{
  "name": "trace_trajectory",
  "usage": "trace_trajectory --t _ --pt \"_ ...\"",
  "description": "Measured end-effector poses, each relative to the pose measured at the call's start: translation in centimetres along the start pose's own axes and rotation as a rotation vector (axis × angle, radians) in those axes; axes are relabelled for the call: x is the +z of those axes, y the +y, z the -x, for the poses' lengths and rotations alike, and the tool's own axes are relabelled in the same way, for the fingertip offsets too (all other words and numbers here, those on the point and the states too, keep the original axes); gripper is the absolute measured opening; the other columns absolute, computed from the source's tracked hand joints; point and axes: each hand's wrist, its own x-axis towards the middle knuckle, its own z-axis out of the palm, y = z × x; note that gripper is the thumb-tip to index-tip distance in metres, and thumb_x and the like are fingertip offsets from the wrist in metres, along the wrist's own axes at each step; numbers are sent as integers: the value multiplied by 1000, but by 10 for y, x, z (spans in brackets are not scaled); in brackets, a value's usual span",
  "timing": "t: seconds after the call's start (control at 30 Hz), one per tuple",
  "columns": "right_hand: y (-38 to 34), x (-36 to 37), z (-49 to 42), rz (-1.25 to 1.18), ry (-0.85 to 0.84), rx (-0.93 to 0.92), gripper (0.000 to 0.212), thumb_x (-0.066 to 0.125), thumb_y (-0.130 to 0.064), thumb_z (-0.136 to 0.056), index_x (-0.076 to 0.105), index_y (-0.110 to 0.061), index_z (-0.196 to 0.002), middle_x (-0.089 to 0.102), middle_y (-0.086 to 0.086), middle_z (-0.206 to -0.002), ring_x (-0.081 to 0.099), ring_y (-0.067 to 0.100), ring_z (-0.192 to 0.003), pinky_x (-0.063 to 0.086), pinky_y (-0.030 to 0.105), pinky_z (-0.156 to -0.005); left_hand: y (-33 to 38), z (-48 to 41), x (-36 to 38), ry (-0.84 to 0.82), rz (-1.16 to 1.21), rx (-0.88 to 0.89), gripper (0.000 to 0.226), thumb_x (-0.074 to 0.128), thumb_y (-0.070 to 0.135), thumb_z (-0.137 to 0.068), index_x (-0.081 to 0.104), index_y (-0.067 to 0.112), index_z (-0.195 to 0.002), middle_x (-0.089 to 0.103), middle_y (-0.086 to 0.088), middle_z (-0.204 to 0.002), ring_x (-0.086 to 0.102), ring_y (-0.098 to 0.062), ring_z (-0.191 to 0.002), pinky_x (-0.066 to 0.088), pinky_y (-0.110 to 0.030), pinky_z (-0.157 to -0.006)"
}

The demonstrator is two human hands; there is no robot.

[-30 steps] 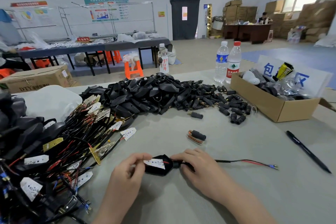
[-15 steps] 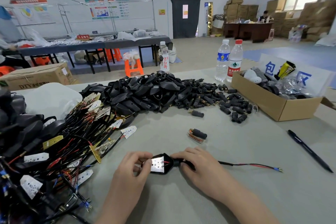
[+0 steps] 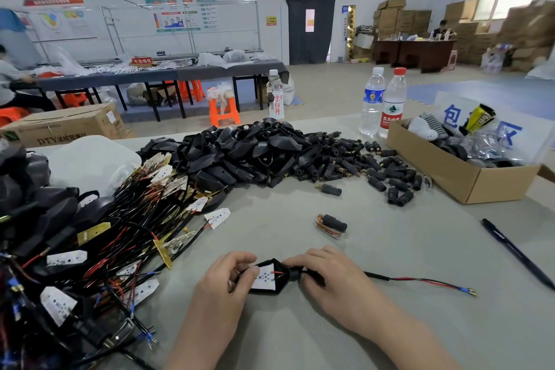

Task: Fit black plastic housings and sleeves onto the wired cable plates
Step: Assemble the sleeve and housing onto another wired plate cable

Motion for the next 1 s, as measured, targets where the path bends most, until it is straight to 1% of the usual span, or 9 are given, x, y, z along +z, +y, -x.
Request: trace_trajectory --t 0.1,0.17,0.27,0.43,0.57,0.63,0.7,0.83,1.0 --pt "0 1 0 -28 9 16 38 51 -20 -95 60 -37 -128 63 -20 -106 45 0 -97 35 14 -91 1 1 0 0 -17 15 19 74 17 -87 69 35 -88 68 9 -82 57 -3 -74 41 -11 -67" --pt "1 1 1 -52 26 34 38 52 -21 -95 58 -37 -129 60 -28 -105 45 -3 -99 35 13 -93 2 2 0 -3 -29 29 18 74 18 -87 69 34 -89 67 12 -83 58 -1 -79 41 -10 -68" --pt "0 1 2 -77 46 60 35 55 -23 -95 58 -36 -128 52 -39 -99 46 -7 -101 33 9 -92 2 2 1 -11 -31 44 16 75 19 -87 69 33 -88 66 14 -85 60 1 -86 42 -10 -71" --pt "1 -3 1 -38 12 55 22 53 -35 -99 65 -35 -117 49 -29 -97 47 -3 -102 36 13 -90 1 2 1 -8 -67 76 14 75 21 -87 69 33 -87 65 16 -86 59 4 -88 40 -7 -72" --pt "3 -6 -1 -8 -13 74 16 52 -37 -100 65 -31 -108 39 -28 -86 40 0 -92 32 12 -82 1 2 1 -23 -81 87 10 71 25 -90 69 35 -88 64 22 -89 59 1 -92 40 -9 -75" --pt "3 -7 0 -6 -18 67 17 51 -35 -101 65 -29 -108 38 -28 -85 39 0 -91 30 10 -81 1 3 0 -47 -120 109 9 64 29 -94 68 37 -91 62 28 -96 57 0 -96 41 -12 -79" --pt "3 -7 0 -12 -14 58 18 50 -32 -102 65 -27 -110 37 -29 -86 39 0 -90 30 8 -82 2 3 -1 -70 -148 129 14 60 27 -96 66 39 -95 59 33 -102 56 1 -98 41 -15 -83" --pt "3 -8 1 -34 6 47 19 49 -28 -103 66 -26 -112 38 -27 -87 40 1 -89 31 12 -82 3 3 -2 -90 -161 161 22 59 19 -97 66 40 -99 55 41 -105 52 6 -102 37 -7 -83" --pt "2 -10 1 -23 2 34 22 49 -27 -103 67 -27 -116 37 -27 -86 45 8 -92 34 17 -83 6 4 -4 -118 -159 161 19 59 24 -97 64 43 -99 52 44 -106 50 8 -103 35 -6 -83"
